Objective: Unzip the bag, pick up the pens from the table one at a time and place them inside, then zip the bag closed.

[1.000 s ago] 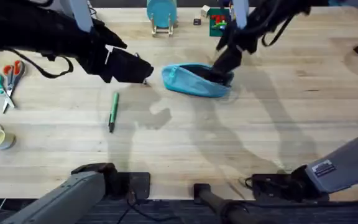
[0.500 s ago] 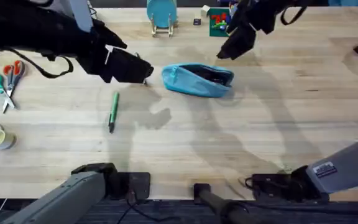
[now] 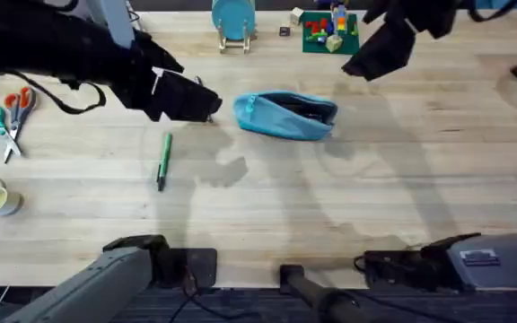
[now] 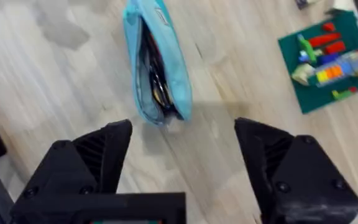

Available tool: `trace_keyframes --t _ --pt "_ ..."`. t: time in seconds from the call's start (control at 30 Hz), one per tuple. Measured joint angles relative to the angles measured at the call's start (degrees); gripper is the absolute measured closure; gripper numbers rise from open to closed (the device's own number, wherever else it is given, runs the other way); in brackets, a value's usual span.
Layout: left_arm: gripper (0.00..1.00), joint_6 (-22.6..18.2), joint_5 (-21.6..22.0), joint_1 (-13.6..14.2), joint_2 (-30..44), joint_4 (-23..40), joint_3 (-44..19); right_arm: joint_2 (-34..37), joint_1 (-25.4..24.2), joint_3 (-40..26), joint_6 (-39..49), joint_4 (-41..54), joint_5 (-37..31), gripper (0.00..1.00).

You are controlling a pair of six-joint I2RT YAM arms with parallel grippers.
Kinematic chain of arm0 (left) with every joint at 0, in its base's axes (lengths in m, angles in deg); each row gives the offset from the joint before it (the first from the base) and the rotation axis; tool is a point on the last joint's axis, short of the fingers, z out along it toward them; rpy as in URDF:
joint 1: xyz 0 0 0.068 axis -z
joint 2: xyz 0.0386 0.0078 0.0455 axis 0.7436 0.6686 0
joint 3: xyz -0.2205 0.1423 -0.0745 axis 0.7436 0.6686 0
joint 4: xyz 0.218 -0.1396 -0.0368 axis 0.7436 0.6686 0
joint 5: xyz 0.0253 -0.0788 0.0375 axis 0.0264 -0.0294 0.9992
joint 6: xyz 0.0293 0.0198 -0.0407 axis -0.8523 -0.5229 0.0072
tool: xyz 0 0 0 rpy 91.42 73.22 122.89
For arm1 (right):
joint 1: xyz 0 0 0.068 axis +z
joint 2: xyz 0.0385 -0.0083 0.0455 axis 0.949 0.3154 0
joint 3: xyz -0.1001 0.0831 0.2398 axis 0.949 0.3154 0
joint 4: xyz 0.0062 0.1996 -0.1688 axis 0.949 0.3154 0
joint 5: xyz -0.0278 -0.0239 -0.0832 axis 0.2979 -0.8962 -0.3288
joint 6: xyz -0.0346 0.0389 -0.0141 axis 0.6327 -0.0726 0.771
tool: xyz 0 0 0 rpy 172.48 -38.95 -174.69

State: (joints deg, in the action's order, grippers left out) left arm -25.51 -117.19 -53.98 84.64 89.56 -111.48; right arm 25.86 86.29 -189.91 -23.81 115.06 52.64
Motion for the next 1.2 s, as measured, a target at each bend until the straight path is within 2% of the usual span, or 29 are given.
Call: trace_keyframes --t 0.17,0.37,0.53,0.67,0.93,1.07,1.2 --pt "0.007 0.2 0.1 0.0 0.0 0.0 0.0 -2.4 -0.1 0.0 -1.6 0.3 -2.6 0.004" --pt "0.007 3.5 2.7 0.0 0.0 0.0 0.0 -5.0 -0.1 0.0 -2.2 3.4 -3.7 0.004" --pt "0.008 4.7 3.8 0.0 0.0 0.0 0.0 -5.7 -0.1 0.7 -2.3 2.9 -4.1 0.004" --pt "0.008 5.1 4.3 0.0 0.0 0.0 0.0 -7.6 -0.1 5.9 -2.4 0.7 -4.7 0.004" --pt "0.007 6.0 4.4 0.0 0.0 0.0 0.0 -15.9 -0.1 22.4 -5.3 -7.5 -9.7 0.004" --pt "0.007 7.5 5.1 0.0 0.0 0.0 0.0 -20.1 -0.1 26.0 -7.9 -7.9 -10.4 0.004" --pt "0.007 10.5 8.0 0.0 0.0 -0.1 0.0 -22.5 -0.1 26.5 -11.2 -8.2 -10.6 0.003"
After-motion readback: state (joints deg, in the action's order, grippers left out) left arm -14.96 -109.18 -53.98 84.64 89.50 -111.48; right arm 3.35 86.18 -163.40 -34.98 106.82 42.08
